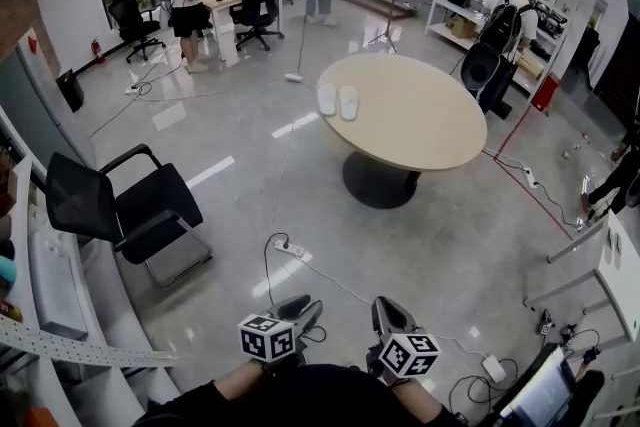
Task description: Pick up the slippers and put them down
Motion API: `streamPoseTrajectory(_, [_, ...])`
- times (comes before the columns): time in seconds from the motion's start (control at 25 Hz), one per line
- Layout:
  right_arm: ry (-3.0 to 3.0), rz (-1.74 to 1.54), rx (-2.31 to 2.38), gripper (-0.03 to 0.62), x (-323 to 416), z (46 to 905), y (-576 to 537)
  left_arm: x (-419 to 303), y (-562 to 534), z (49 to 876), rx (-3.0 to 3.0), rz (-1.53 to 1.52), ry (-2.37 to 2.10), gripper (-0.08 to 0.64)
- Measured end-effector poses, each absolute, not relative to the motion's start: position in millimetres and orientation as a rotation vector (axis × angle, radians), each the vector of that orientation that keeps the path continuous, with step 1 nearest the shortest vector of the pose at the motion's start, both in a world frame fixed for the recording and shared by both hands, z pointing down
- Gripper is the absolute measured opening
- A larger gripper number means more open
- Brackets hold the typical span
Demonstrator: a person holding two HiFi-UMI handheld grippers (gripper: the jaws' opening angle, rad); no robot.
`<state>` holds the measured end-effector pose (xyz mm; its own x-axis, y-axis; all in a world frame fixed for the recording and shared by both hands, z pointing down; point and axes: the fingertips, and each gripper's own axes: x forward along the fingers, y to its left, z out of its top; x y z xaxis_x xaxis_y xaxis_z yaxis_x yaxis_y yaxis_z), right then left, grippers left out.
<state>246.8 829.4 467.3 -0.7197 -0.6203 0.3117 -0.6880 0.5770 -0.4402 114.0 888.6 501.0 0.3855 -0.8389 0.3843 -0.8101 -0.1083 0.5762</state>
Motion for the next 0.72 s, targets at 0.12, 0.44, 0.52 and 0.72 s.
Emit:
streamPoseTrajectory(0.12, [-2.668, 0.817, 1.114, 0.015, 234, 471, 829, 101, 889, 504, 1.904, -0.068, -1.420, 0.150])
streamPoseTrajectory(0.44, [-2.599, 0.726, 1.094, 0.015, 198, 477, 841, 80, 886, 509, 1.944, -0.128, -1.351, 0.100])
streamPoseTrajectory(0.52, [-2.572, 0.740, 1.114, 0.015, 196, 485, 837, 77, 882, 516, 1.948, -0.141, -1.319, 0.032])
streamPoseTrajectory(0.72, [-2.557, 0.778, 1.088, 0.015, 193, 506, 813, 80, 858, 530, 1.952, -0.092, -1.310, 0.023])
